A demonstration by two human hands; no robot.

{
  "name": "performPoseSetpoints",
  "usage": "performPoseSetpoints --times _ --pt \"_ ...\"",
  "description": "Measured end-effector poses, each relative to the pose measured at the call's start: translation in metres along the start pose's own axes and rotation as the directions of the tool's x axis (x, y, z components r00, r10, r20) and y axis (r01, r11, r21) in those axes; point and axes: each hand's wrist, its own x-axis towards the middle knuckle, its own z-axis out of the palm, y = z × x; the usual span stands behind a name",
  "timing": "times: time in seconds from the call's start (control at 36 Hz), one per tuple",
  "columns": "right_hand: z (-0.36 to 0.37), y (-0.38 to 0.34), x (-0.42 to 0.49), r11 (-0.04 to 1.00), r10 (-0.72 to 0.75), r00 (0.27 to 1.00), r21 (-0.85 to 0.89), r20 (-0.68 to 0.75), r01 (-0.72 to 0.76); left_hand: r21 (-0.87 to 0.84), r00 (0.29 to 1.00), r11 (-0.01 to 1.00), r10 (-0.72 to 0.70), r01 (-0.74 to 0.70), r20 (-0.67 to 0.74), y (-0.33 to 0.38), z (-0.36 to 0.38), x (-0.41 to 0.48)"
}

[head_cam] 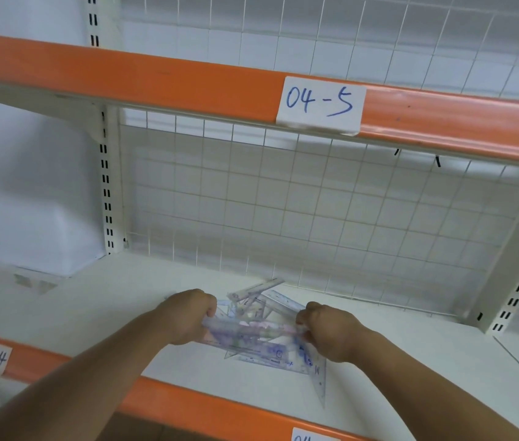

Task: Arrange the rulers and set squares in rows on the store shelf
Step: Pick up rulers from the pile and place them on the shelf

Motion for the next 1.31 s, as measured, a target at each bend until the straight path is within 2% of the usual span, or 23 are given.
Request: performPoseSetpoints --times 0.31,0.64,0.81,1.06,1.31 --pt "0.005 0.012 -0.033 0.992 0.127 0.991 0.033 -0.053 -0.125 -0.016 0.999 0.999 0.041 -0.041 0.013 0.018 0.0 0.001" --pt "0.016 0.037 -0.105 0.954 0.299 0.953 0.021 -0.041 -0.298 -0.027 0.974 0.974 0.226 -0.225 0.031 0.077 0.014 0.007" --pt "0.016 0.057 -0.141 0.936 0.351 0.934 0.02 -0.066 -0.35 -0.021 0.963 0.964 0.267 -0.266 0.023 0.113 0.015 0.006" --pt "0.024 0.115 -0.213 0.911 0.41 0.907 -0.001 -0.099 -0.412 -0.033 0.945 0.945 0.327 -0.327 0.008 0.206 0.016 -0.003" --pt "0.038 0.209 -0.321 0.894 0.446 0.89 -0.007 -0.093 -0.448 -0.04 0.935 0.934 0.354 -0.354 -0.002 0.337 0.036 -0.02"
